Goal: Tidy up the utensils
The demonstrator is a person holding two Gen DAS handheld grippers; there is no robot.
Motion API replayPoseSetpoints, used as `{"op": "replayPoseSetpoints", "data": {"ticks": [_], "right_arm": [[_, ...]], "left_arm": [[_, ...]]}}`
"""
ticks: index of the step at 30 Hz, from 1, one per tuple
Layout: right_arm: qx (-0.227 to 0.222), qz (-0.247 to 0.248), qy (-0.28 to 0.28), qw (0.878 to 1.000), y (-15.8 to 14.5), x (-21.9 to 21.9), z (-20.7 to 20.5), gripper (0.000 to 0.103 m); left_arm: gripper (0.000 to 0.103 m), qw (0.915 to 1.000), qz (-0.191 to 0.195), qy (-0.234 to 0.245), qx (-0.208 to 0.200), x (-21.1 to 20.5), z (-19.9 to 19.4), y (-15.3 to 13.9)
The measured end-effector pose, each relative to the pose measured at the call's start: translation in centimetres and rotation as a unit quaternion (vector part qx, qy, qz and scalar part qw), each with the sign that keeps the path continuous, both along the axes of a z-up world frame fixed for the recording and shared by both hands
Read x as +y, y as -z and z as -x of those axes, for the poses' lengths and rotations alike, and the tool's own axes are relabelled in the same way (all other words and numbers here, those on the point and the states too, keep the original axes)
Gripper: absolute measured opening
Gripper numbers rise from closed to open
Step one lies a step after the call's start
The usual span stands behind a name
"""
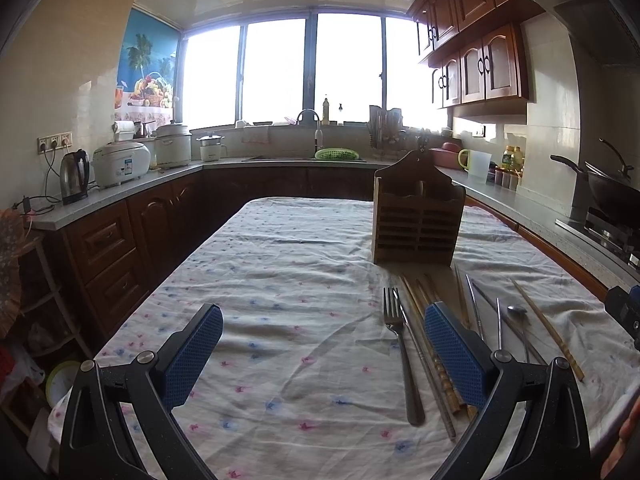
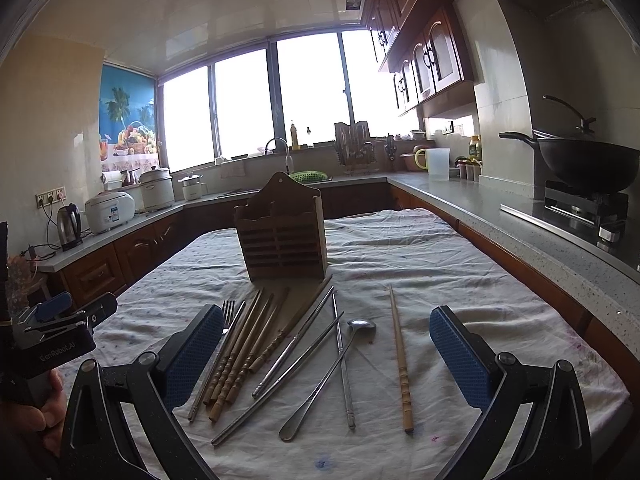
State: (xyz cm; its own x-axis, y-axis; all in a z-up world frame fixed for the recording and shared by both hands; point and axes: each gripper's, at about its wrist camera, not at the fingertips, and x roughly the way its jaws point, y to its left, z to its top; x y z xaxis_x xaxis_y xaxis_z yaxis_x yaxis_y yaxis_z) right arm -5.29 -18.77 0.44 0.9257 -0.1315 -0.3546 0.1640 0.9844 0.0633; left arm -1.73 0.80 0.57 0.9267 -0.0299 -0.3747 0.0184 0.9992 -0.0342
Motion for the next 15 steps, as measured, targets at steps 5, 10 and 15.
{"op": "replayPoseSetpoints", "data": {"ticks": [5,10,15], "right_arm": [[0.000,0.000,-0.001,1.000,0.03,0.05,-0.06,0.103],[0.005,-0.004,-0.004,1.000,0.19,0.15,-0.33,0.103],[0.010,-0.007,-0.008,1.000,0.16,0.14,-0.66,0.103]], "left_arm": [[0.102,1.0000,0.003,0.002,0.004,0.04,-0.20,0.04],[0.102,0.9999,0.001,0.006,0.009,-0.13,-0.45,0.13],[0.102,0.9997,0.002,0.013,0.020,-0.25,-0.95,0.17]]}}
